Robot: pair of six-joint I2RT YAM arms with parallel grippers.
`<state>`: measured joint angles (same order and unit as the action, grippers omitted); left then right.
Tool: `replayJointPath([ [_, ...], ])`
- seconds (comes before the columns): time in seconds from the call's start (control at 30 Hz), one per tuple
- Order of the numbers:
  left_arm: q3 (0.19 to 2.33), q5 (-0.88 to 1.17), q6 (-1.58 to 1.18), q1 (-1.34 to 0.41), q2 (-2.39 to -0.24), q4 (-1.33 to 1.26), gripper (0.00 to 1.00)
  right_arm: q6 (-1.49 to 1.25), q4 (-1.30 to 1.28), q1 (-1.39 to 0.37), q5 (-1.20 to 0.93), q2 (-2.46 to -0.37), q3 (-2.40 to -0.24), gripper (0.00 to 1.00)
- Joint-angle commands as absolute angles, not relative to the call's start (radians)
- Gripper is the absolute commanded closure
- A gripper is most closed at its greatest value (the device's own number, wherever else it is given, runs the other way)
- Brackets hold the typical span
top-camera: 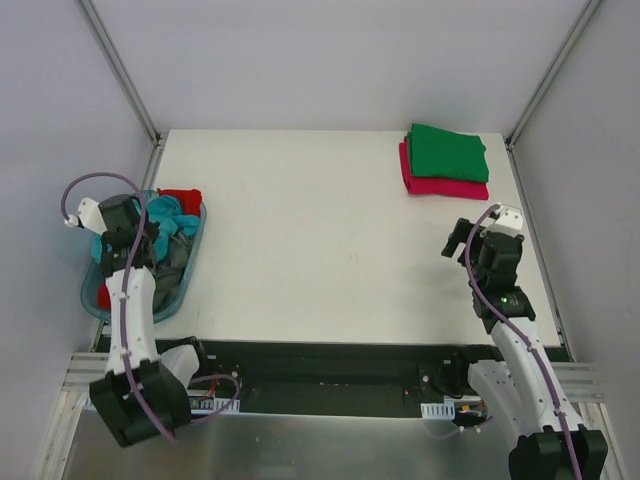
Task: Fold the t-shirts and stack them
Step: Grab crumpled tshirt from bin with the left arm, then move the tshirt to the center of the board
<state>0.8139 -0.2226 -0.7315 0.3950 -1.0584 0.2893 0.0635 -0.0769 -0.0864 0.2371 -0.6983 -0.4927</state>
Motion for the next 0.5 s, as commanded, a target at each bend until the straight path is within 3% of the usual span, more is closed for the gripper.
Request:
replayJointPath([
  [0.0,0.822,-0.132,-0.726,0.264,-0.862,0.238,1.00,0.054,-0.005,-0.081,0.200,-0.673,-0.482,0.04],
  [0.23,1.043,0.064,-0.727,0.132,-0.790,0.252,1.00,0.035,0.035,-0.081,0.180,-0.631,-0.462,0.04],
  [0.47,1.376,0.358,-0.678,0.031,-0.909,0.247,1.00,0.023,0.060,-0.081,0.144,-0.592,-0.445,0.04],
])
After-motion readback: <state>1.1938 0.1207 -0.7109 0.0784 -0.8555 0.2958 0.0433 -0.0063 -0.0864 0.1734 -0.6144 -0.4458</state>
